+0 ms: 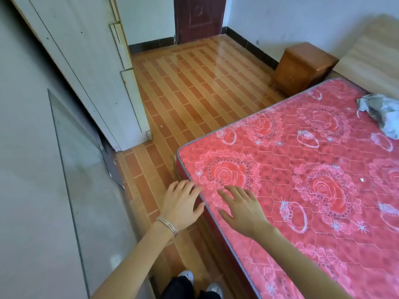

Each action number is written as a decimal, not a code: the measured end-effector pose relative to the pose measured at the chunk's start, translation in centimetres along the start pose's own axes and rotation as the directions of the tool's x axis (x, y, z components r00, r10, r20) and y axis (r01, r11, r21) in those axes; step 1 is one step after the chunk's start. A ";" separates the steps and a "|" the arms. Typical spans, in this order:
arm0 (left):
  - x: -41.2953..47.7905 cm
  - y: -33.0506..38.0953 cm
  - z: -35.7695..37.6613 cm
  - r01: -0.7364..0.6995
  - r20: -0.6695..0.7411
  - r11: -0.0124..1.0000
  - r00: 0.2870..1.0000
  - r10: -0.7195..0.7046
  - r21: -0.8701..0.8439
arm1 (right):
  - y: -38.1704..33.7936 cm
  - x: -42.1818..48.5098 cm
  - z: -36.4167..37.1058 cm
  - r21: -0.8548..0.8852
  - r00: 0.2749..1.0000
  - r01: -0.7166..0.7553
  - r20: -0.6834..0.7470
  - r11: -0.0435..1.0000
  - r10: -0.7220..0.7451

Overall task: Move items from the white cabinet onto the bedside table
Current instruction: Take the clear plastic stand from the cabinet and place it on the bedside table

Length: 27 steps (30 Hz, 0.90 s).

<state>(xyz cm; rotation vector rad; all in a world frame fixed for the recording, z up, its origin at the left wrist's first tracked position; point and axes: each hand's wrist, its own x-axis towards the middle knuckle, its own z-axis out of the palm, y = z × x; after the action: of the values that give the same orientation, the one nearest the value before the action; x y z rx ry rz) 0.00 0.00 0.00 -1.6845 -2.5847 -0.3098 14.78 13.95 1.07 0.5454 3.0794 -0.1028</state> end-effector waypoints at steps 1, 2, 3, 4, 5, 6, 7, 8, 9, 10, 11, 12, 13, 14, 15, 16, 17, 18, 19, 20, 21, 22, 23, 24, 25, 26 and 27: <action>0.5 -0.6 -0.3 -0.010 -0.034 1.000 0.999 0.010 -0.010 | 0.1 0.6 -0.4 0.002 1.000 0.006 -0.013 1.000 -0.006; 1.0 -1.0 -1.0 -0.011 -0.042 0.999 0.999 0.010 -0.030 | 0.0 1.2 -1.1 0.011 1.000 -0.003 -0.009 1.000 0.004; 1.7 -1.5 -1.2 -0.021 -0.088 0.999 0.996 0.019 -0.028 | 0.0 2.0 -1.6 0.012 0.999 0.001 -0.032 1.000 0.000; 2.4 -2.1 -1.7 -0.017 -0.118 1.000 0.993 0.015 -0.014 | 0.1 2.7 -2.2 0.000 0.999 -0.004 -0.052 1.000 0.004; 3.1 -2.6 -2.0 -0.011 -0.136 1.000 0.991 0.011 -0.001 | 0.2 3.5 -2.8 0.006 0.997 -0.009 -0.078 1.000 0.009; 3.7 -3.0 -2.4 -0.001 -0.133 1.000 0.991 0.001 0.004 | 0.2 4.2 -3.5 0.009 0.995 -0.012 -0.099 1.000 0.013; 4.0 -3.6 -2.6 0.009 -0.144 1.000 0.990 -0.008 0.009 | 0.3 4.9 -4.0 0.004 0.992 -0.009 -0.126 1.000 0.010; 4.3 -4.0 -2.8 0.017 -0.155 1.000 0.988 -0.015 0.011 | 0.3 5.6 -4.5 0.007 0.989 -0.003 -0.145 1.000 0.004; 4.5 -4.6 -2.8 0.027 -0.163 1.000 0.986 -0.025 0.011 | 0.3 6.2 -4.8 0.001 0.988 0.000 -0.153 1.000 0.000; 4.6 -5.1 -3.0 0.042 -0.161 0.999 0.986 -0.039 0.014 | 0.3 6.9 -4.9 -0.005 0.988 0.010 -0.156 1.000 -0.010; 4.9 -5.6 -3.0 0.059 -0.162 0.998 0.985 -0.055 0.019 | 0.4 7.7 -4.8 -0.010 0.988 0.026 -0.154 1.000 -0.028; 5.2 -6.1 -2.9 0.078 -0.168 0.997 0.983 -0.073 0.028 | 0.4 8.5 -4.6 -0.015 0.987 0.047 -0.153 0.999 -0.049; 5.5 -6.7 -2.8 0.090 -0.174 0.995 0.981 -0.082 0.034 | 0.5 9.4 -4.3 -0.019 0.987 0.068 -0.144 0.998 -0.070; 5.8 -7.2 -2.7 0.100 -0.169 0.994 0.981 -0.092 0.043 | 0.5 10.4 -4.0 -0.028 0.986 0.088 -0.138 0.996 -0.091; 6.3 -7.7 -2.6 0.112 -0.163 0.992 0.981 -0.102 0.054 | 0.7 11.5 -3.7 -0.030 0.986 0.106 -0.128 0.994 -0.109; 6.9 -8.2 -2.6 0.127 -0.159 0.990 0.981 -0.115 0.066 | 0.8 12.7 -3.5 -0.035 0.983 0.129 -0.125 0.991 -0.132; 7.7 -8.8 -2.6 0.140 -0.153 0.988 0.980 -0.128 0.067 | 1.0 14.0 -3.5 -0.029 0.982 0.149 -0.112 0.988 -0.151; 8.6 -9.4 -2.8 0.152 -0.148 0.986 0.979 -0.141 0.065 | 1.3 15.5 -3.5 -0.021 0.981 0.165 -0.102 0.986 -0.167; 9.6 -10.0 -2.9 0.156 -0.145 0.986 0.978 -0.147 0.059 | 1.6 17.1 -3.7 -0.009 0.980 0.177 -0.089 0.984 -0.177; 10.6 -10.6 -3.2 0.166 -0.139 0.984 0.978 -0.157 0.058 | 2.0 18.7 -3.9 -0.004 0.980 0.183 -0.081 0.983 -0.182; 11.8 -11.1 -3.5 0.174 -0.139 0.983 0.977 -0.164 0.062 | 2.5 20.3 -4.3 -0.005 0.978 0.191 -0.081 0.982 -0.191; 13.1 -11.8 -4.0 0.189 -0.135 0.979 0.975 -0.179 0.070 | 2.9 22.0 -4.8 -0.009 0.976 0.201 -0.084 0.980 -0.201; 14.4 -12.5 -4.4 0.205 -0.138 0.976 0.971 -0.194 0.072 | 3.4 23.7 -5.4 -0.008 0.973 0.212 -0.096 0.977 -0.211; 15.5 -13.2 -4.8 0.218 -0.143 0.974 0.968 -0.206 0.068 | 3.8 25.4 -6.0 -0.002 0.969 0.221 -0.115 0.975 -0.220; 16.5 -13.8 -5.0 0.226 -0.148 0.973 0.965 -0.215 0.056 | 4.1 26.9 -6.6 0.006 0.964 0.232 -0.131 0.973 -0.230; 17.3 -14.5 -5.2 0.239 -0.142 0.970 0.963 -0.230 0.049 | 4.3 28.3 -7.0 0.006 0.960 0.246 -0.140 0.969 -0.243; 18.0 -15.1 -5.4 0.254 -0.143 0.966 0.959 -0.244 0.056 | 4.4 29.6 -7.3 -0.004 0.954 0.264 -0.147 0.964 -0.262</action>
<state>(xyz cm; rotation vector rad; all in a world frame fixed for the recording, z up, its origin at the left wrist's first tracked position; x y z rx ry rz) -21.48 9.34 5.65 -1.2672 -2.6702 -0.3205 -11.51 28.72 7.42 0.1440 3.2808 -0.0936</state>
